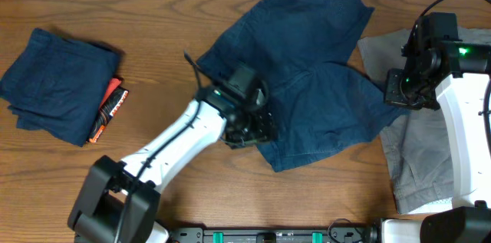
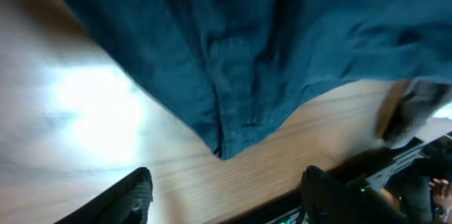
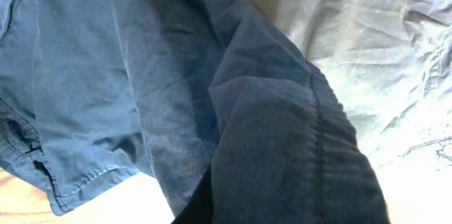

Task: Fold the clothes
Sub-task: 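Spread the navy shorts flat at center with both grippers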

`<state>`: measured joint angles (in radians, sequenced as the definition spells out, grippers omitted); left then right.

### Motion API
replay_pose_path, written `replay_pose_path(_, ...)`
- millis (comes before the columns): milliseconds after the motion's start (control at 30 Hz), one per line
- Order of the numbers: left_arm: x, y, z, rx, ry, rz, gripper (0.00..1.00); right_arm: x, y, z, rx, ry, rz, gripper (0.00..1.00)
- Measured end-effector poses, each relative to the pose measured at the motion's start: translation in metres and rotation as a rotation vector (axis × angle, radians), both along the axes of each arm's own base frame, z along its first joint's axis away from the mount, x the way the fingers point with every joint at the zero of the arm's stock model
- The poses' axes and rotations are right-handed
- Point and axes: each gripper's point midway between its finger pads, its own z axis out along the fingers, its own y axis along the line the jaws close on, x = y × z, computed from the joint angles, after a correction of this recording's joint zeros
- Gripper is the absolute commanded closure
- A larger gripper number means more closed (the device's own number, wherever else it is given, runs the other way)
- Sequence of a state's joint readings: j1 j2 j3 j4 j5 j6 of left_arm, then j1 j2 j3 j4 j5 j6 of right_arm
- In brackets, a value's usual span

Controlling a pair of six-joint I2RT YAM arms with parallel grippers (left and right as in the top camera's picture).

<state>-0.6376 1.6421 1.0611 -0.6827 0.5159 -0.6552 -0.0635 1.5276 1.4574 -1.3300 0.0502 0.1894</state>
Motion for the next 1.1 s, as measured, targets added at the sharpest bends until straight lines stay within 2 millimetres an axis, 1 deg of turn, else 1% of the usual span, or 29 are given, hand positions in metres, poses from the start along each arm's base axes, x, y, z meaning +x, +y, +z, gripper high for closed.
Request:
replay_pose_path(133,-0.03,-0.005,-0.019,0.037,0.074,0.016,0.29,0.0,0.0,0.0,0.0,-0.001,0.0,0.95)
replay_pose_path(300,-0.054,-0.015,-0.026,0.053,0.127,0.023,0.29,0.001,0.0,0.0,0.0,-0.004,0.0,0.95)
replay_pose_path(467,-0.063,-0.028,-0.026,0.056,0.116,0.026,0.29,0.001,0.0,0.0,0.0,-0.005,0.0,0.95)
replay_pose_path(633,-0.056,-0.039,-0.033,0.051,0.047,0.076,0.3,0.001,0.0,0.0,0.0,-0.005,0.0,0.95)
replay_pose_path(700,-0.055,-0.039,-0.039,0.05,0.036,0.103,0.3,0.001,0.0,0.0,0.0,-0.004,0.0,0.95)
replay_pose_path(733,-0.054,-0.039,-0.042,0.048,0.029,0.114,0.35,0.001,0.0,0.0,0.0,-0.005,0.0,0.95)
replay_pose_path(800,-0.051,-0.036,-0.049,0.058,0.012,0.144,0.49,0.001,0.0,0.0,0.0,-0.005,0.0,0.95)
replay_pose_path(867,-0.048,-0.029,-0.055,0.085,-0.007,0.174,0.72,0.001,0.0,0.0,-0.001,-0.005,0.0,0.95)
replay_pose_path(900,-0.047,-0.027,-0.056,0.094,-0.016,0.178,0.81,0.001,0.0,0.0,-0.001,-0.004,0.0,0.95)
replay_pose_path(933,-0.044,-0.025,-0.057,0.106,-0.032,0.188,0.94,0.001,0.0,0.0,-0.001,-0.004,0.0,0.95)
replay_pose_path(1100,-0.034,-0.019,-0.06,0.142,-0.096,0.192,0.94,0.001,-0.001,0.0,-0.003,-0.004,0.0,0.95)
